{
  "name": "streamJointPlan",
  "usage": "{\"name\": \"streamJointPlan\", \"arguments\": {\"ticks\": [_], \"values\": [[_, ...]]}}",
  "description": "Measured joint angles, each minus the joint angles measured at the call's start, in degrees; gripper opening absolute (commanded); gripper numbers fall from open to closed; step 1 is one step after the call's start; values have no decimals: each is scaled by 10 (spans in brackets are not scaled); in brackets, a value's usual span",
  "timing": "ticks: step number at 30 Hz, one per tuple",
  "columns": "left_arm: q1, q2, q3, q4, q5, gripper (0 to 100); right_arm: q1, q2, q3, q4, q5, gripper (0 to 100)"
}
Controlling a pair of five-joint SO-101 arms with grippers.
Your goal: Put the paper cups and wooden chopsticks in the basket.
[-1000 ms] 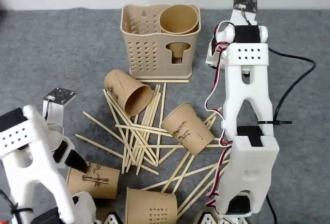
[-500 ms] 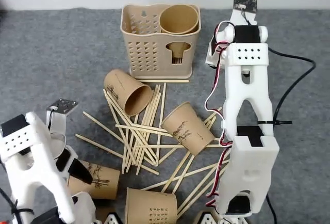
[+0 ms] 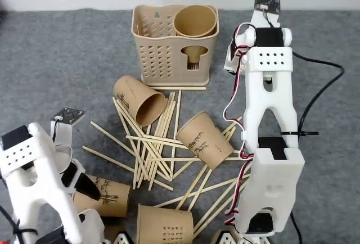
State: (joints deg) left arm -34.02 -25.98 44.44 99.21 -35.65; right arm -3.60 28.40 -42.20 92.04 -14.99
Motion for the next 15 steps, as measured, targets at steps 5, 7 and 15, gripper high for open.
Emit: {"name": "streamJointPlan", "arguments": {"ticks": [5,7,15], "values": [[2,-1,0,1,15,12,1,0,0,-1,0,329],[2,-1,0,1,18,18,1,0,0,-8,0,329],[18,-1,-49,-1,66,21,1,0,0,-14,0,329]]}}
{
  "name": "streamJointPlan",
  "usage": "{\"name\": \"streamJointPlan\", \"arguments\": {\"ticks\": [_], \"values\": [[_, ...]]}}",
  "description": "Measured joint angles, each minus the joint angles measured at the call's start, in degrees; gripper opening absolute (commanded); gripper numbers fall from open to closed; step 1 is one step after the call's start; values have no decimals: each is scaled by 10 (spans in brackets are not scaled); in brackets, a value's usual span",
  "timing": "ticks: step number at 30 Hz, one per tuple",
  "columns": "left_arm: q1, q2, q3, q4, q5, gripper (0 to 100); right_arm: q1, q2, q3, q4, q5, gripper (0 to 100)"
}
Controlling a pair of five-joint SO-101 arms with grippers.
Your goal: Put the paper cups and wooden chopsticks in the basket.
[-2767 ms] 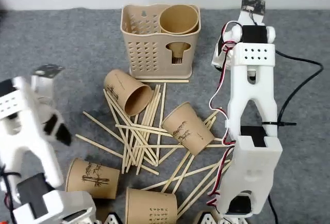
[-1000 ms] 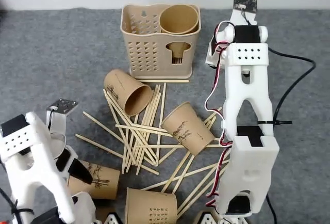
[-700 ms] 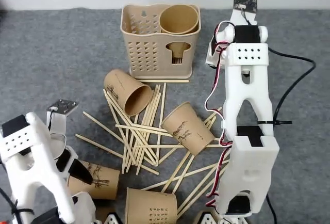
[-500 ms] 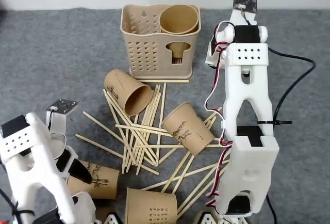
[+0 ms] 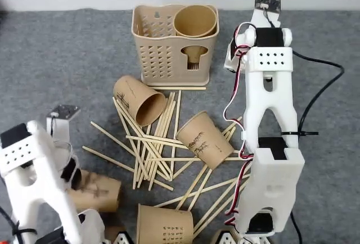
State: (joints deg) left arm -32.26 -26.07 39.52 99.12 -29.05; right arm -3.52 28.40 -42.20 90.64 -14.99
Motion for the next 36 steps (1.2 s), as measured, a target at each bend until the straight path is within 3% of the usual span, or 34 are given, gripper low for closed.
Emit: {"name": "streamJointPlan", "arguments": {"ticks": [7,15,20,23,26,29,33,36], "values": [[106,0,-183,-13,120,19,-1,0,0,0,0,329],[258,0,-339,-14,196,19,-1,0,0,0,0,329],[280,0,-349,-14,202,23,0,0,0,0,0,329],[258,0,-331,-14,199,55,-1,0,0,0,0,329],[194,0,-275,-41,145,167,0,0,0,0,0,329],[107,0,-213,-122,76,276,0,0,0,0,0,329],[-1,1,-172,-202,-70,297,-1,0,0,0,0,329],[-23,1,-171,-215,-194,297,-15,0,0,0,0,329]]}}
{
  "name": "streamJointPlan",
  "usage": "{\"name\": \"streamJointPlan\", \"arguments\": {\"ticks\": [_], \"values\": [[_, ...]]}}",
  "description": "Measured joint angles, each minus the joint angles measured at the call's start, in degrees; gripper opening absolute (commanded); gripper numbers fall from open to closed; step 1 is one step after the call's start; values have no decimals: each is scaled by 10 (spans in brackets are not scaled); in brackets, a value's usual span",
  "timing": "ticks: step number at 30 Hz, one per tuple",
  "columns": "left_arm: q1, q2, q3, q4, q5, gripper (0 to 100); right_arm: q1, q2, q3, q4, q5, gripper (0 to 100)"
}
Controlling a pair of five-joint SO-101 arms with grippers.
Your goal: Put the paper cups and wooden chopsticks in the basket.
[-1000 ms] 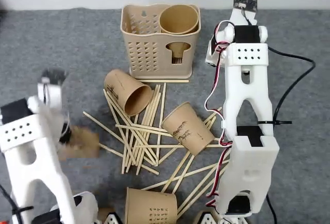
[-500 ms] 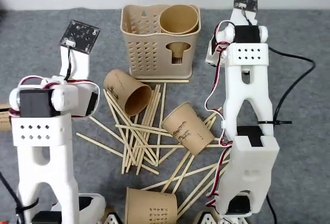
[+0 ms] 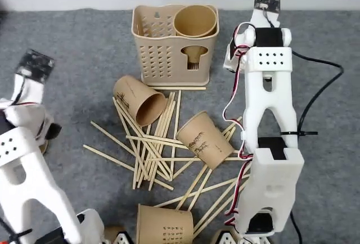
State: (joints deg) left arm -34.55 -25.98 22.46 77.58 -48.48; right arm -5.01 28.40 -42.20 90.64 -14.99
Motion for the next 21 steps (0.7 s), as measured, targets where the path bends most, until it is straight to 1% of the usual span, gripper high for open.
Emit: {"name": "streamJointPlan", "arguments": {"ticks": [2,5,9,12,15,21], "values": [[4,0,0,-13,-38,297,-11,0,0,0,0,329],[11,0,25,-56,-54,297,-16,0,0,0,0,329],[3,18,89,-146,-77,279,-16,0,0,0,0,329],[-18,47,120,-214,-149,224,-16,0,0,0,0,329],[-32,60,143,-274,-208,201,-16,0,0,0,0,329],[-36,72,200,-385,-237,200,-13,0,0,0,0,329]]}}
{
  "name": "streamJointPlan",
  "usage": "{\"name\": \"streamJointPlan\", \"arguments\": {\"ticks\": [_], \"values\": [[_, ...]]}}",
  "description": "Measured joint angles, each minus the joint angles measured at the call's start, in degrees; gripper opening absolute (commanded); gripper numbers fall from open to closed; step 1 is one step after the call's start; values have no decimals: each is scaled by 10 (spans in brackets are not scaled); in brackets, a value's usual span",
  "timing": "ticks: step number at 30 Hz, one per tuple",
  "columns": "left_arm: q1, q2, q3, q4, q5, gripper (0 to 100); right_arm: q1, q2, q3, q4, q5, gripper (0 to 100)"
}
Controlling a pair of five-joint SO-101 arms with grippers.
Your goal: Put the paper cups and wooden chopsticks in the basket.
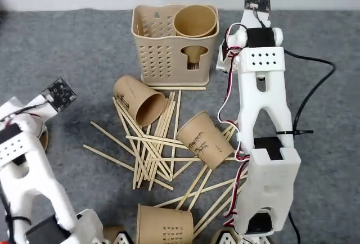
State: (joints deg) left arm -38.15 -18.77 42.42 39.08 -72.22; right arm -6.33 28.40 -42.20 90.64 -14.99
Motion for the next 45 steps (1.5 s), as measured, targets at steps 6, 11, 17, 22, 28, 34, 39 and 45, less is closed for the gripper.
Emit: {"name": "streamJointPlan", "arguments": {"ticks": [6,11,17,22,28,34,39,45], "values": [[-25,20,83,-116,-74,199,2,0,0,0,0,329],[-47,47,135,-225,-90,189,3,0,0,0,0,329],[-66,59,142,-261,-90,51,3,0,0,0,0,329],[-66,64,145,-263,-79,14,3,0,0,0,0,329],[-38,64,140,-266,13,14,3,0,0,0,0,329],[47,50,92,-266,202,14,3,0,0,0,0,329],[106,20,64,-266,375,15,3,0,0,0,0,329],[149,-25,5,-232,636,15,3,0,0,16,0,329]]}}
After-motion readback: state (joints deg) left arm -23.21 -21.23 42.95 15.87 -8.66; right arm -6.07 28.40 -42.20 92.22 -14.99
